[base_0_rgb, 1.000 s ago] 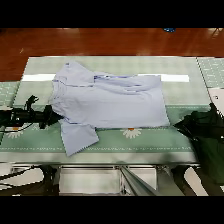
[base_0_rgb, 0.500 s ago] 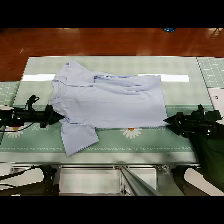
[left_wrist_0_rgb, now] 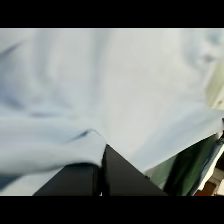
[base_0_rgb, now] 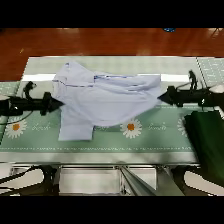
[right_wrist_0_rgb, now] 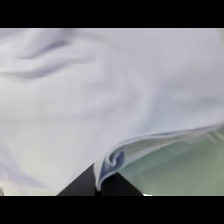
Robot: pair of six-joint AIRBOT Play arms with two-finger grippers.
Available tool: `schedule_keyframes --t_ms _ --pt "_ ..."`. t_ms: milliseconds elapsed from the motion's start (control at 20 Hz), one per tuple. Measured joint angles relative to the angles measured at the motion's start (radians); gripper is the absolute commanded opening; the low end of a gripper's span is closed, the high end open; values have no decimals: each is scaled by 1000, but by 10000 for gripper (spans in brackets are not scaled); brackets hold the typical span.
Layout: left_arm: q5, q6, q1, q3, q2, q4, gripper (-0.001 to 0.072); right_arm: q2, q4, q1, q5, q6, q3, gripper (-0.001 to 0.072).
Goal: Fold the shirts.
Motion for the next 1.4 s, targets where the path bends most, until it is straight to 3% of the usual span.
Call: schedule_keyframes --t_ms 150,450,750,1000,1250,1400 --pt "-19 0 -2 209 72 -113 19 35 -109 14 102 66 289 20" --pt "49 -44 37 730 209 -174 19 182 -395 21 260 187 855 20" --pt "22 -89 107 1003 404 -121 19 437 -548 23 363 218 1047 20" --pt "-18 -163 66 1042 628 170 19 621 -629 23 452 242 1073 20" --pt "-51 -240 -174 1044 764 549 20 688 -668 22 589 268 1043 20" --pt "-100 -302 -289 972 777 710 20 698 -661 23 628 278 915 20"
